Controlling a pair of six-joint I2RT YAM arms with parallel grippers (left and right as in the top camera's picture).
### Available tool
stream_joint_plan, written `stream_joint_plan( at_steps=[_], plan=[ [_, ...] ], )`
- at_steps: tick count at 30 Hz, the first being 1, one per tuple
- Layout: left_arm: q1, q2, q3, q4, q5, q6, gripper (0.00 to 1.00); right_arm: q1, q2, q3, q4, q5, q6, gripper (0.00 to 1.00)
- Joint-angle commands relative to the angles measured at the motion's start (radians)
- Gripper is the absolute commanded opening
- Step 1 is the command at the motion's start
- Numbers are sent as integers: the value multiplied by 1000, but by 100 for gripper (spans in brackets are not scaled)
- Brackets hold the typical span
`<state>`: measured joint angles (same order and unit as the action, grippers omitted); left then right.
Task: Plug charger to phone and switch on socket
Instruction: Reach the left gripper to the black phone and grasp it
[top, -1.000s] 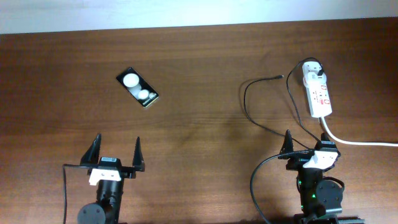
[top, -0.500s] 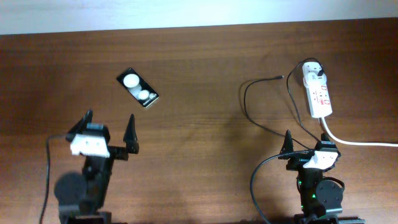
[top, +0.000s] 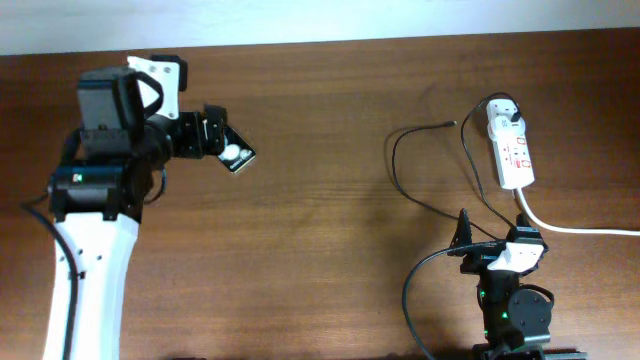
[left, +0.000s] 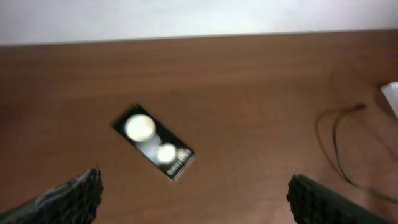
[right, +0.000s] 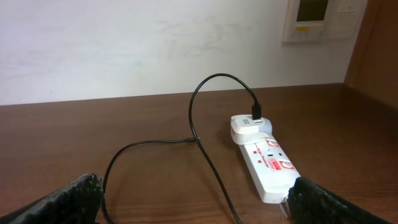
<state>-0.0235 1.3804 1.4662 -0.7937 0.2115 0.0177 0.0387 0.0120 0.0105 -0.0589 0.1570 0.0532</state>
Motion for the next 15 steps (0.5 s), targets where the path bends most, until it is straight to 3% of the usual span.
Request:
stream_joint_plan(
  at_steps=[1, 3, 6, 12, 15],
  plan=[
    [-9, 39, 22, 19, 55, -12, 99, -7, -6, -5, -6, 5, 3, 99],
    [-36, 50, 30, 25, -166, -177, 99, -7, -7, -5, -6, 5, 3, 99],
    [-95, 103, 133, 5, -398, -321, 99, -7, -7, -5, -6, 5, 3, 99],
    [-98, 469, 628, -249, -440, -460, 100, -7, -7, -5, -6, 5, 3, 99],
    [-95, 627, 731, -325, -415, -496, 100, -7, -7, -5, -6, 5, 3, 99]
  ],
)
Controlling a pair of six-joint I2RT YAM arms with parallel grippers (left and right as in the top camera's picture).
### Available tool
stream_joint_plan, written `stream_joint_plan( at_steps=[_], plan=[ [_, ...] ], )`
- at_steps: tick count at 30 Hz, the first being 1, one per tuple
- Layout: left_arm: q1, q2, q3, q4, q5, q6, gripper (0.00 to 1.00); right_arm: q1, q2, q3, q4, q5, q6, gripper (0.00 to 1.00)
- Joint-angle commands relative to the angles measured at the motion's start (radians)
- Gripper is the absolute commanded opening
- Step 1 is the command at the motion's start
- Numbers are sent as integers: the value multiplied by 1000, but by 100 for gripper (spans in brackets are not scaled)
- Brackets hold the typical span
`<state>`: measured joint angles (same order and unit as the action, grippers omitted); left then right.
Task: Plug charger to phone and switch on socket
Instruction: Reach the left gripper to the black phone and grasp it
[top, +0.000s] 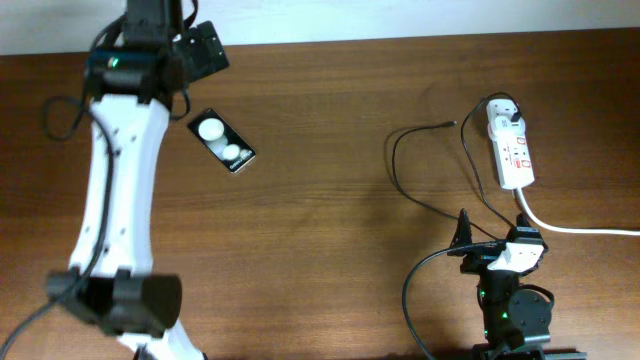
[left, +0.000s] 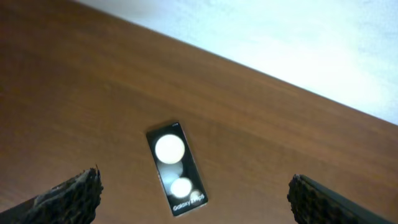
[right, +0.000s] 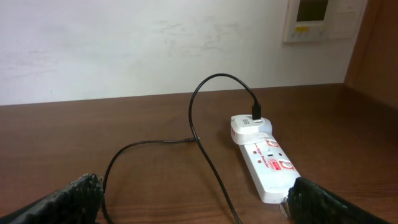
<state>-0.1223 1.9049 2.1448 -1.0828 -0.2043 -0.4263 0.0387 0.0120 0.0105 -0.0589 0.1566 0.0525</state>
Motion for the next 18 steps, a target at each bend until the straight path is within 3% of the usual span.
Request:
stream_joint_plan(
  at_steps=[1, 6, 18],
  plan=[
    [14, 139, 53, -45, 38, -52, 100, -7, -7, -5, -6, 6, 4, 99],
    [106, 320, 49, -80, 260, -60, 99, -7, -7, -5, -6, 6, 4, 99],
    [81, 565, 48, -74, 209, -241, 99, -7, -7, -5, -6, 6, 4, 99]
  ],
)
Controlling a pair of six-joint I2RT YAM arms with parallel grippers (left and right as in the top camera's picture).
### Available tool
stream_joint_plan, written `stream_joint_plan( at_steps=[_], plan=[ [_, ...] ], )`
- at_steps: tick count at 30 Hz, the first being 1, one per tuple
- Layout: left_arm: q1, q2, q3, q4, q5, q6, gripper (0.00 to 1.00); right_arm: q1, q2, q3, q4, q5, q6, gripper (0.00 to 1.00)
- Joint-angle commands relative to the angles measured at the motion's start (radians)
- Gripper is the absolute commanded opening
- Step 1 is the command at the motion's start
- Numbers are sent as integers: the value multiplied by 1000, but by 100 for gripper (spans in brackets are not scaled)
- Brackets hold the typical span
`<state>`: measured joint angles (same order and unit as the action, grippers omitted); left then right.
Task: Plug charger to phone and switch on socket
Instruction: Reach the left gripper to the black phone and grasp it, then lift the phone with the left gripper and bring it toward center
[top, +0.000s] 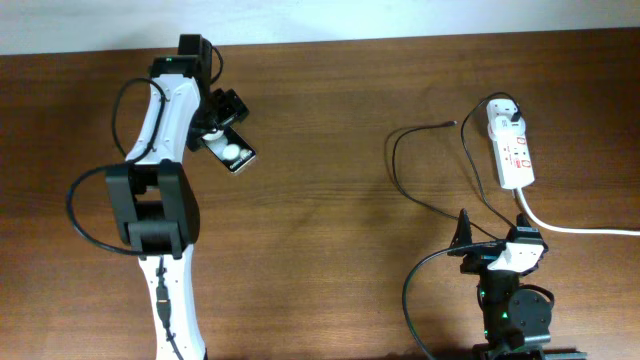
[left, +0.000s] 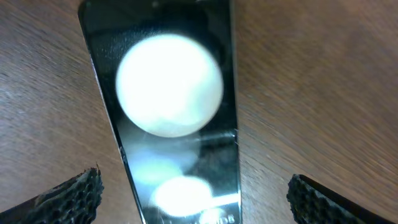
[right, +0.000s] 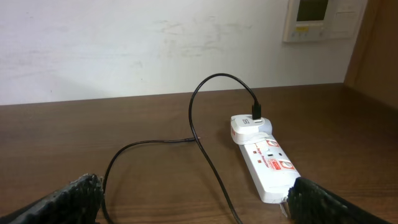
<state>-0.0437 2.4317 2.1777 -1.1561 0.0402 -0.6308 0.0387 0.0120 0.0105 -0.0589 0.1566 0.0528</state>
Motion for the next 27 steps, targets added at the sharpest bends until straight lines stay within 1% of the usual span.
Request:
stream_joint_plan(
  at_steps=[1, 3, 5, 12, 13, 14, 16, 17, 18, 21, 25, 27],
  plan=[
    [2, 56, 15, -1, -40, -36, 99, -7, -7, -5, -6, 6, 3, 99],
    [2, 77, 15, 3, -51, -36, 99, -7, -7, -5, -6, 6, 3, 99],
    [2, 84, 15, 2, -98, -36, 99, -7, -7, -5, -6, 6, 3, 99],
    [-7, 128, 15, 11, -94, -36, 100, -7, -7, -5, -6, 6, 3, 99],
    [-13, 151, 15, 11, -84, -36, 98, -7, -7, -5, -6, 6, 3, 99],
    [-18, 166, 15, 11, -81, -36, 92, -7, -7, -5, -6, 6, 3, 99],
    [-30, 171, 15, 10, -81, -36, 84, -7, -7, -5, -6, 6, 3, 99],
    [-34, 171, 15, 8, -81, -36, 75, -7, -7, -5, -6, 6, 3, 99],
    [-34, 171, 15, 3, -82, -36, 70, -7, -7, -5, -6, 6, 3, 99],
    [-34, 171, 15, -17, -81, -35, 66, -7, -7, -5, -6, 6, 3, 99],
    [-34, 156, 27, -71, -81, -35, 64, -7, -7, -5, -6, 6, 3, 99],
    [-34, 114, 79, -113, -81, -35, 64, -7, -7, -5, -6, 5, 3, 99]
  ],
)
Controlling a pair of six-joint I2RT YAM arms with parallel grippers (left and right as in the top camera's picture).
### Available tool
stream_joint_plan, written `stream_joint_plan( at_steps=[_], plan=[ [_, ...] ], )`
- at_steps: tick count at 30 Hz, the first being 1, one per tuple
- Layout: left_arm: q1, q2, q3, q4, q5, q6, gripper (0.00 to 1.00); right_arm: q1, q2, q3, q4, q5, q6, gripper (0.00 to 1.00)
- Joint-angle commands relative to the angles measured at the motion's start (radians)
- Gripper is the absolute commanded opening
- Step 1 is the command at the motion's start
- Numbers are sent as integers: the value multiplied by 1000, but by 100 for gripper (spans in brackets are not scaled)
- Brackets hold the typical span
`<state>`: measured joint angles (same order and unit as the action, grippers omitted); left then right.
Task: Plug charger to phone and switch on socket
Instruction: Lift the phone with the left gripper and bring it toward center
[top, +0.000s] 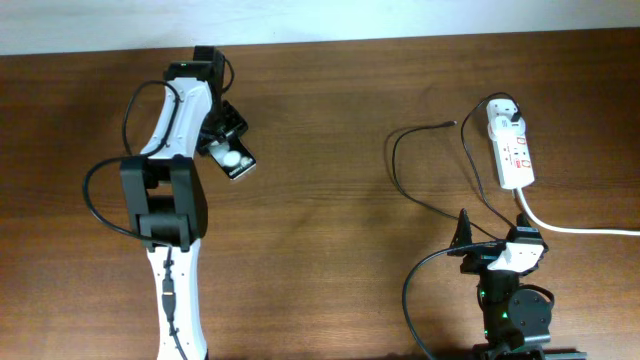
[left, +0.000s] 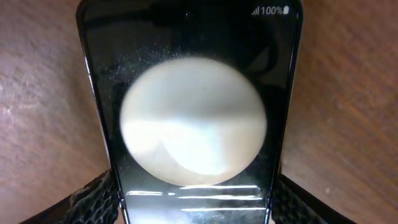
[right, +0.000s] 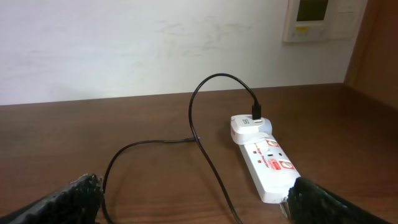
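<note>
A black phone (top: 233, 160) lies screen up at the table's far left, slanted. It fills the left wrist view (left: 193, 118), showing a pale round reflection and "100%". My left gripper (left: 194, 210) straddles it from above, one pad against each long side. The black charger cable (right: 199, 124) loops from a white adapter (right: 249, 127) plugged into the white power strip (top: 512, 150); its free plug end (top: 452, 124) lies on the wood. My right gripper (right: 193, 205) rests open near the front edge, holding nothing, with the power strip (right: 270, 165) ahead of it on the right.
The strip's thick white lead (top: 575, 228) runs off the right edge. A white wall and a wall panel (right: 317, 18) stand behind the table. The dark wooden table (top: 330, 200) stretches between phone and strip.
My left gripper has come lower over the phone, which now looks larger. The fingers have narrowed onto its long sides. The right arm, cable and strip are unchanged.
My left gripper was open to the left of the phone, then higher near the far edge looking down at it. Then it hung close above the phone with open fingers, and now it grips the phone's sides. The right arm stayed still throughout.
</note>
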<state>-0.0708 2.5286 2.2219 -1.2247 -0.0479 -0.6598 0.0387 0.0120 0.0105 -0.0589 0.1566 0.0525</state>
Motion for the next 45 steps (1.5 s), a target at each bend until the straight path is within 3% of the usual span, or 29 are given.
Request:
stream_joint_plan(
  at_steps=[1, 11, 18, 23, 26, 29, 33, 38, 45],
  plan=[
    [-7, -4, 60, -62, 7, -5, 64, -7, -7, -5, -6, 6, 4, 99],
    [-5, -397, 107, -229, 6, 64, 66, -7, -7, -5, -6, 6, 4, 99],
    [-5, -749, 107, -447, -2, 147, 66, -7, -7, -5, -6, 5, 4, 99],
    [-5, -950, 92, -463, -1, 222, 65, -7, -7, -5, -6, 6, 4, 99],
    [-5, -1109, -82, -463, -1, 231, 65, -7, -7, -5, -6, 5, 4, 99],
    [-5, -1309, -398, -422, -1, 196, 65, -7, -7, -5, -6, 5, 4, 99],
    [-5, -1506, -819, -204, 49, 110, 65, -7, -7, -5, -6, 6, 4, 99],
    [-5, -1384, -1119, 124, 296, 39, 62, -7, -7, -5, -6, 6, 4, 99],
    [-5, -1029, -1127, 306, 614, -11, 61, -7, -7, -5, -6, 6, 4, 99]
  ],
)
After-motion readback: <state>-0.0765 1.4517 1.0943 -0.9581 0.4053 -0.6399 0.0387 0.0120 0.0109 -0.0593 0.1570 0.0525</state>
